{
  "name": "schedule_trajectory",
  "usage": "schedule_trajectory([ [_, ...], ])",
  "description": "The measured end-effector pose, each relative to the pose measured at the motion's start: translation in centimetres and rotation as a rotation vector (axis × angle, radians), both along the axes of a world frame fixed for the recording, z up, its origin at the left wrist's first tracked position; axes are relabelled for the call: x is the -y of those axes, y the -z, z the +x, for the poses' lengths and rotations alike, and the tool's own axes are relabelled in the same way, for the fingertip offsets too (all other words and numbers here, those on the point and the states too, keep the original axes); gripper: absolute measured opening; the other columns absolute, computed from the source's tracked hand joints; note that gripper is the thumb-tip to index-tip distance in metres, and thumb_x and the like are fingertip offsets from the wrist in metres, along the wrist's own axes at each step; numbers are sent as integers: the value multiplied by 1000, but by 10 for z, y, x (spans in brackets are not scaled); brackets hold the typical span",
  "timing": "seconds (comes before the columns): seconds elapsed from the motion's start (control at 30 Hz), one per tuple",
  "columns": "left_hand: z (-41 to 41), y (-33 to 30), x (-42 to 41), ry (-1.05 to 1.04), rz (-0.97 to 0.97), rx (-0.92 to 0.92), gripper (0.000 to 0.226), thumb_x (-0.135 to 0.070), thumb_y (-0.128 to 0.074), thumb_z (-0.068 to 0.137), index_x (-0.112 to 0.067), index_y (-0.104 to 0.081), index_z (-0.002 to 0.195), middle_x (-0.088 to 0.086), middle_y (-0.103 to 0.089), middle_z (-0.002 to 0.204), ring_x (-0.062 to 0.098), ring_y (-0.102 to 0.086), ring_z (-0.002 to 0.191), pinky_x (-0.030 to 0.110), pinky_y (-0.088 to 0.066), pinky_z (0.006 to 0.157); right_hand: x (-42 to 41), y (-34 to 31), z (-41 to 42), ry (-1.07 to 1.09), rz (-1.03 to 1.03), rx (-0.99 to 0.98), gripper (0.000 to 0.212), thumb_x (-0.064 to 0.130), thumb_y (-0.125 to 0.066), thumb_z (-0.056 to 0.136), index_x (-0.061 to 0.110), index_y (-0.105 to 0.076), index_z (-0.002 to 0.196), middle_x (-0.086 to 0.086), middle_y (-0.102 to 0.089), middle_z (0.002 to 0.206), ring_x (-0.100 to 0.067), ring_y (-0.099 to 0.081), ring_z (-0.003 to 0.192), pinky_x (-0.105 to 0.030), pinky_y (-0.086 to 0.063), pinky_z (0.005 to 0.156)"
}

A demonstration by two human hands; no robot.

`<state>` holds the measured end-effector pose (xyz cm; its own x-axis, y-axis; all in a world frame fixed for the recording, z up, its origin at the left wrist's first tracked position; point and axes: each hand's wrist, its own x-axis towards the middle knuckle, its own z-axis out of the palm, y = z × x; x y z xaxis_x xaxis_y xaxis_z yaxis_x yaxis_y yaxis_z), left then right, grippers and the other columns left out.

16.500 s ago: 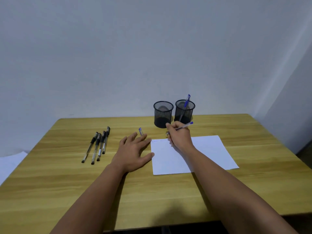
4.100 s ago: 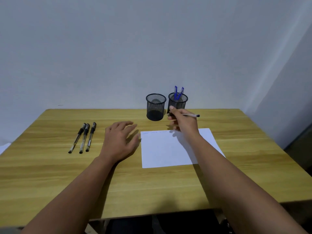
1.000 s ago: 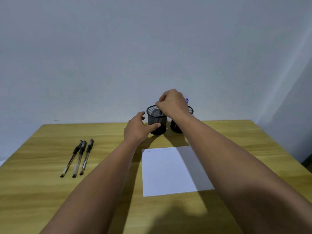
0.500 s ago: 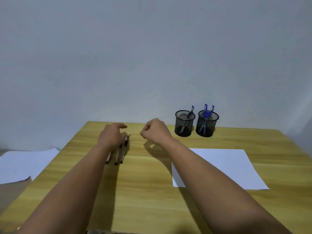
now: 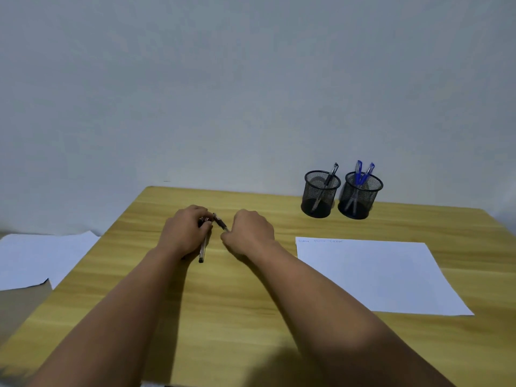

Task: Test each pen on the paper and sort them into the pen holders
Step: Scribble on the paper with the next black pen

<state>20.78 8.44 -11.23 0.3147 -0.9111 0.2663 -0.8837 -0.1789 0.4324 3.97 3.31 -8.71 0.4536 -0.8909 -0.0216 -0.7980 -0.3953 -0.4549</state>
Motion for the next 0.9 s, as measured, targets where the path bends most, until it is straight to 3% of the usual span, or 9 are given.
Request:
schedule_trajectory([
  [0.13, -6, -9, 2, 15, -27, 27, 36, -31, -64, 96, -27, -66, 132, -5, -61, 141, 24, -56, 128, 48, -51, 96, 19, -11, -28, 73, 86, 131, 26, 43, -72, 88, 16, -70, 89, -5, -74, 94, -31, -67, 88, -34, -50, 72],
  [0.2, -17, -18, 3, 45, -67, 7, 45, -33, -66, 95, -28, -60, 139, -4, -60, 144, 25, -55, 130, 48, -50, 97, 28, -20, -48, 59, 237, 344, 22, 33, -75, 89, 16, -70, 76, -6, -76, 82, -26, -69, 76, -34, -55, 70],
  [0.27, -30, -28, 5, 95, -89, -10, 50, -35, -69, 93, -30, -59, 141, -6, -61, 143, 24, -56, 128, 48, -49, 99, 33, -31, -71, 25, 366, 473, 18, 18, -76, 94, 11, -73, 78, -8, -74, 79, -20, -63, 62, -26, -51, 56],
  [0.33, -46, -37, 8, 157, -100, -17, 44, -34, -72, 91, -31, -64, 134, -8, -67, 134, 22, -58, 125, 46, -48, 100, 32, -45, -96, 20, 427, 511, 13, 16, -75, 98, 4, -77, 94, -8, -74, 85, -13, -60, 58, -20, -44, 52],
  [0.43, -67, -49, 10, 217, -132, 1, 22, -34, -70, 93, -30, -75, 114, -12, -75, 110, 18, -62, 110, 42, -51, 90, 33, -57, -126, 66, 513, 655, 21, 16, -77, 96, -1, -78, 108, -6, -76, 87, -10, -62, 59, -23, -45, 55],
  [0.63, -91, -68, 20, 302, -163, -43, 18, -37, -66, 96, -26, -77, 105, -14, -75, 95, 14, -64, 92, 35, -51, 79, 49, -63, -138, 179, 624, 980, 18, 26, -83, 92, 13, -75, 102, 0, -76, 84, -8, -60, 63, -20, -46, 52],
  [0.77, -118, -70, 20, 325, -165, -147, 16, -38, -64, 97, -28, -75, 101, -13, -74, 85, 8, -64, 79, 31, -48, 70, 40, -62, -136, 203, 619, 1029, 20, 33, -69, 102, 15, -76, 95, 5, -67, 71, -7, -53, 54, -19, -40, 50],
  [0.83, -197, -60, 8, 456, -60, -218, 19, -38, -60, 100, -24, -73, 100, -10, -74, 83, 4, -62, 74, 30, -46, 66, 18, -39, -205, 362, 576, 1165, 25, 32, -64, 105, 15, -73, 89, 4, -59, 65, -8, -48, 50, -20, -36, 47],
  [0.9, -210, -66, 1, 469, -32, -268, 29, -40, -53, 103, -18, -71, 95, -8, -74, 84, 6, -64, 77, 30, -47, 69, 22, -36, -203, 400, 515, 1202, 30, 33, -60, 107, 16, -69, 85, 5, -55, 60, -9, -45, 48, -21, -34, 46],
])
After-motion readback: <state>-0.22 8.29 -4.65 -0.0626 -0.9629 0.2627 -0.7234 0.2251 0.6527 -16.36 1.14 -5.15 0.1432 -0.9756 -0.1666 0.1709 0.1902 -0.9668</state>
